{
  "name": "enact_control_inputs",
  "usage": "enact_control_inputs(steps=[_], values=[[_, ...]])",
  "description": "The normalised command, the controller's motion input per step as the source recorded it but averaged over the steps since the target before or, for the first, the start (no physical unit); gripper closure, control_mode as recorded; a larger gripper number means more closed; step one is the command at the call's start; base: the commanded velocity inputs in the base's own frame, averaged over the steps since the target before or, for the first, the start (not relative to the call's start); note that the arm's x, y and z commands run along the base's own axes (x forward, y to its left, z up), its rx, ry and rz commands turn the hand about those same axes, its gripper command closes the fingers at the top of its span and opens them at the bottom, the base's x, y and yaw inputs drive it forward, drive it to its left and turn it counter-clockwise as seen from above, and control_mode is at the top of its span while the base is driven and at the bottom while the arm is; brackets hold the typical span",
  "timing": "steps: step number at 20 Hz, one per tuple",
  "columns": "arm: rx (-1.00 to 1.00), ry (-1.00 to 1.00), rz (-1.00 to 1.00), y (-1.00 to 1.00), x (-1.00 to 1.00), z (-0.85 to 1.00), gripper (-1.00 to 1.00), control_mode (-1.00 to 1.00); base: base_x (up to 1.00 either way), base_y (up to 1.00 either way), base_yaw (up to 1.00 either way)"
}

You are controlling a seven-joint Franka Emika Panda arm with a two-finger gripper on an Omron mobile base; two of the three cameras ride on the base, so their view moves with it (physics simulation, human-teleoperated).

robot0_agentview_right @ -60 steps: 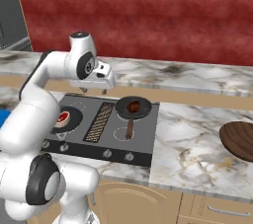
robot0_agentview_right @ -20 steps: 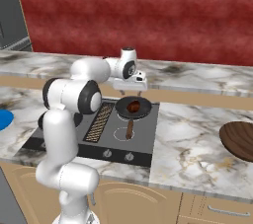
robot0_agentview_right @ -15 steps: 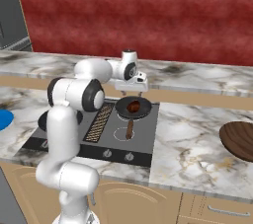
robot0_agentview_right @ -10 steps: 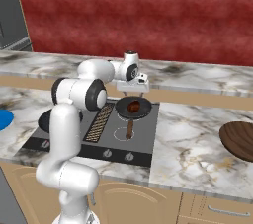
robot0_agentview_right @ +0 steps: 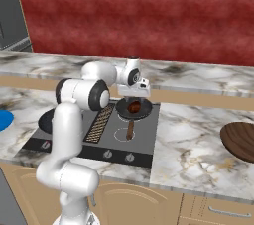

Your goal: Place one of the steaks on the plate and the other in the bowl. Then place the bowl in the fridge.

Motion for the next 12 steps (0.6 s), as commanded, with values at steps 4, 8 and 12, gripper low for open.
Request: enact_control_inputs(steps=[4, 8, 12], values=[[0.00, 0.00, 0.00, 0.00, 0.00, -0.38, -1.00, -1.00, 0.00, 0.00, 0.00], [0.00, 0.00, 0.00, 0.00, 0.00, -0.33, -1.00, -1.00, 0.00, 0.00, 0.00], [0.00, 0.00, 0.00, -0.01, 0.00, -0.20, -1.00, -1.00, 0.00, 0.00, 0.00]])
